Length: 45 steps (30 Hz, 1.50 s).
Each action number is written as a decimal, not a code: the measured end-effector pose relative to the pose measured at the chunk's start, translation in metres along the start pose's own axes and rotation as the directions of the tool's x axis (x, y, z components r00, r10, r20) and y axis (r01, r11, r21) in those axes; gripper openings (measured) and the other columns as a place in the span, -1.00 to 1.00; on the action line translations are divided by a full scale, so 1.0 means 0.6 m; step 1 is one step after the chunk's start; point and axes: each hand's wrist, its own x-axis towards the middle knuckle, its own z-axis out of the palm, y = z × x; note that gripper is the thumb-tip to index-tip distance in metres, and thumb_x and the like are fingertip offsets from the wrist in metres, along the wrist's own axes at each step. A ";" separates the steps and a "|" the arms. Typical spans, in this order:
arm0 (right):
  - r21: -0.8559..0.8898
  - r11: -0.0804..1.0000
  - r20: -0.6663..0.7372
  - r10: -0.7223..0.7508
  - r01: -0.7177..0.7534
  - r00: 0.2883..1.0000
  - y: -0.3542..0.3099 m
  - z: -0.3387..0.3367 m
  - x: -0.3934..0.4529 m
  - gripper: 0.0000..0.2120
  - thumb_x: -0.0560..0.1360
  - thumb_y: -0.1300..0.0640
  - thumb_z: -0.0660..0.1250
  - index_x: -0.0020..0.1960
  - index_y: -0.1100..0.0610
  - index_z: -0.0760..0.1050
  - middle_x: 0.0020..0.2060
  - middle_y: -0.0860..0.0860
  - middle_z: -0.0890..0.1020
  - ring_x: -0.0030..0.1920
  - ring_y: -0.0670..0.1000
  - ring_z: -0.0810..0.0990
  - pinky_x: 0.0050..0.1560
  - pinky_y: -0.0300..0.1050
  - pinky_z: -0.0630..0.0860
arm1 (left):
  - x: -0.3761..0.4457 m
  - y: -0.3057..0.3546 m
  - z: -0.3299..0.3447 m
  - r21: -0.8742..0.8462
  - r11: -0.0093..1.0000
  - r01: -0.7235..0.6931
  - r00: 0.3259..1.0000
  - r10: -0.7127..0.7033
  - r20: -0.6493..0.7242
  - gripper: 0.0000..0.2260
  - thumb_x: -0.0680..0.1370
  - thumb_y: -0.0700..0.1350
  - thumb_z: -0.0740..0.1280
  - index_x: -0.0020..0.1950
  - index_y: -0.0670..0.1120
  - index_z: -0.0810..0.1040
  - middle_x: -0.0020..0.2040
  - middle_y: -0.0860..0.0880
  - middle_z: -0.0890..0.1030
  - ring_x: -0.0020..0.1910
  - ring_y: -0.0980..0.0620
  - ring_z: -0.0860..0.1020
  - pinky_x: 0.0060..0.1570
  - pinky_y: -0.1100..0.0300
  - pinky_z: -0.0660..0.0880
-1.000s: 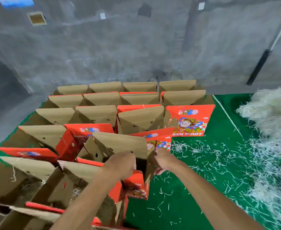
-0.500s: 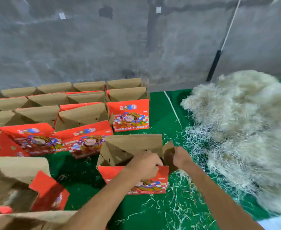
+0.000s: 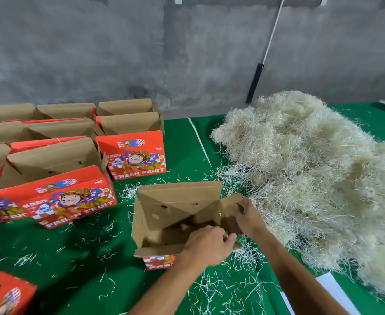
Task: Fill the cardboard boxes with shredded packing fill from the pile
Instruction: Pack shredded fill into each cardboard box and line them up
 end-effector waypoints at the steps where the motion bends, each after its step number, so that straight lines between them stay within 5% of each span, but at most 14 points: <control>1: 0.002 1.000 0.005 -0.016 0.016 1.000 0.008 0.006 -0.002 -0.74 0.67 -0.07 0.15 0.26 0.05 0.30 -0.09 0.04 0.62 -0.22 -0.01 0.67 -0.29 -0.10 0.65 | 0.001 -0.002 0.014 -0.023 1.000 0.013 1.000 -0.012 0.021 -0.47 0.55 0.34 0.01 -0.10 -0.03 0.56 -0.20 0.05 0.66 -0.21 0.00 0.60 -0.10 0.06 0.48; 5: 0.017 1.000 0.156 0.000 -0.003 0.988 0.023 0.030 -0.001 -0.54 0.68 -0.18 0.02 0.46 0.04 0.29 0.20 0.16 0.56 0.12 0.16 0.64 0.12 0.18 0.62 | 0.002 -0.007 0.073 -0.020 0.998 0.056 0.998 -0.056 -0.002 -0.48 0.55 0.35 -0.04 0.00 0.04 0.56 -0.12 0.08 0.62 -0.11 0.02 0.57 0.08 0.01 0.43; 8: 0.121 0.993 0.239 -0.020 -0.009 0.971 0.022 0.060 -0.005 -0.51 0.66 -0.25 -0.05 0.28 0.00 0.49 0.12 0.01 0.62 0.13 0.01 0.61 0.25 0.02 0.51 | 0.008 -0.016 0.110 0.082 0.991 0.105 0.974 -0.086 -0.210 -0.42 0.62 0.25 -0.05 -0.17 -0.05 0.63 -0.27 0.02 0.66 -0.29 0.03 0.63 -0.20 0.13 0.54; 11: 0.307 0.951 0.319 -0.058 -0.046 0.946 0.020 0.081 -0.010 -0.58 0.61 -0.34 0.04 0.28 -0.17 0.47 0.04 -0.26 0.65 0.08 -0.20 0.61 0.24 -0.18 0.47 | 0.023 -0.017 0.113 0.179 0.964 0.195 0.925 -0.120 -0.360 -0.54 0.60 0.10 0.10 -0.36 -0.04 0.60 -0.43 0.05 0.61 -0.50 0.09 0.56 -0.43 0.23 0.49; 14: 0.404 0.914 0.344 -0.106 -0.045 0.933 0.017 0.085 -0.006 -0.69 0.62 -0.29 0.05 0.18 -0.23 0.49 -0.09 -0.39 0.66 -0.06 -0.40 0.60 -0.17 -0.59 0.41 | 0.040 -0.006 0.103 0.134 0.950 0.282 0.881 -0.201 -0.428 -0.58 0.60 0.07 0.12 -0.36 0.00 0.58 -0.40 0.09 0.60 -0.46 0.16 0.51 -0.36 0.25 0.48; 17: 0.502 0.863 0.337 -0.137 -0.054 0.931 0.027 0.071 0.018 -0.81 0.67 -0.12 0.16 0.16 -0.14 0.52 -0.03 -0.23 0.70 -0.06 -0.33 0.64 -0.18 -0.55 0.46 | 0.065 0.020 0.092 0.019 0.955 0.296 0.856 -0.257 -0.448 -0.69 0.64 0.07 0.04 -0.13 0.06 0.51 -0.16 0.10 0.60 -0.13 0.10 0.53 0.05 0.11 0.48; 20: 0.538 0.842 0.313 -0.165 -0.032 0.935 0.035 0.032 0.050 -0.86 0.68 0.00 0.20 0.13 -0.12 0.53 0.06 -0.09 0.70 0.08 -0.08 0.67 0.11 -0.21 0.57 | 0.103 0.058 0.083 -0.006 0.960 0.281 0.841 -0.249 -0.480 -0.76 0.64 0.06 0.04 0.03 0.04 0.47 0.00 0.09 0.57 0.05 0.08 0.49 0.19 0.09 0.44; 22: 0.533 0.845 0.272 -0.208 0.033 0.939 0.036 -0.008 0.067 -0.81 0.68 -0.05 0.16 0.14 -0.18 0.54 0.11 -0.09 0.64 0.14 -0.04 0.62 0.21 -0.14 0.52 | 0.137 0.090 0.076 -0.027 0.978 0.209 0.835 -0.193 -0.516 -0.83 0.65 0.04 0.09 0.04 0.04 0.44 0.01 0.11 0.54 0.04 0.11 0.47 0.19 0.12 0.43; 26: 0.612 0.786 0.116 -0.192 0.082 0.974 0.064 -0.106 0.099 -0.83 0.59 -0.18 0.26 0.13 -0.27 0.58 -0.01 -0.18 0.69 0.02 -0.19 0.65 -0.02 -0.36 0.53 | 0.209 0.161 0.077 -0.049 0.998 0.050 0.818 -0.069 -0.571 -0.92 0.64 0.00 0.20 0.06 0.05 0.45 -0.05 0.15 0.54 -0.08 0.17 0.48 -0.06 0.22 0.45; 33: 0.519 0.850 -0.017 -0.089 0.085 0.996 0.202 -0.261 0.140 -0.46 0.53 -0.30 0.29 0.43 -0.10 0.43 0.37 -0.12 0.53 0.34 -0.16 0.49 0.40 0.00 0.44 | 0.359 0.301 0.156 -0.163 0.986 0.026 0.964 -0.067 -0.255 -0.41 0.51 -0.16 0.42 0.47 -0.03 0.24 0.33 0.00 0.49 0.14 0.02 0.57 0.00 0.09 0.61; 37: 0.267 0.960 -0.143 -0.050 0.087 0.988 0.291 -0.334 0.155 -0.51 0.63 -0.15 0.24 0.50 0.01 0.34 0.45 -0.01 0.44 0.42 -0.05 0.41 0.41 0.02 0.39 | 0.428 0.384 0.211 -0.245 0.968 -0.048 0.986 0.006 -0.169 -0.23 0.44 -0.22 0.46 0.52 0.03 0.11 0.36 -0.04 0.43 0.23 -0.03 0.50 0.05 0.01 0.59; 39: 0.138 0.987 -0.198 -0.059 0.088 0.978 0.331 -0.359 0.169 -0.53 0.65 -0.05 0.23 0.51 0.07 0.31 0.47 0.03 0.40 0.45 0.01 0.38 0.44 0.07 0.38 | 0.464 0.421 0.234 -0.225 0.974 -0.030 0.990 -0.002 -0.139 -0.12 0.45 -0.20 0.47 0.58 0.05 -0.04 0.50 -0.10 0.27 0.39 -0.11 0.37 0.21 -0.13 0.53; 42: -0.062 0.997 -0.157 -0.057 0.048 0.986 0.379 -0.374 0.188 -0.46 0.62 0.04 0.29 0.55 0.09 0.23 0.55 0.07 0.26 0.50 0.08 0.31 0.49 0.19 0.30 | 0.512 0.447 0.269 -0.202 0.973 0.112 0.992 -0.122 -0.036 0.02 0.51 -0.12 0.44 0.58 0.11 -0.35 0.61 -0.04 -0.29 0.58 -0.19 -0.17 0.42 -0.37 0.16; 45: -0.035 0.999 -0.067 -0.032 0.029 0.997 0.405 -0.360 0.197 -0.38 0.61 0.07 0.32 0.58 0.13 0.15 0.53 0.10 0.29 0.47 0.10 0.36 0.48 0.17 0.32 | 0.532 0.433 0.310 -0.350 0.896 0.274 0.961 -0.268 0.066 -0.19 0.59 -0.04 0.28 0.59 0.21 -0.25 0.61 0.01 -0.23 0.58 -0.21 -0.11 0.37 -0.31 0.33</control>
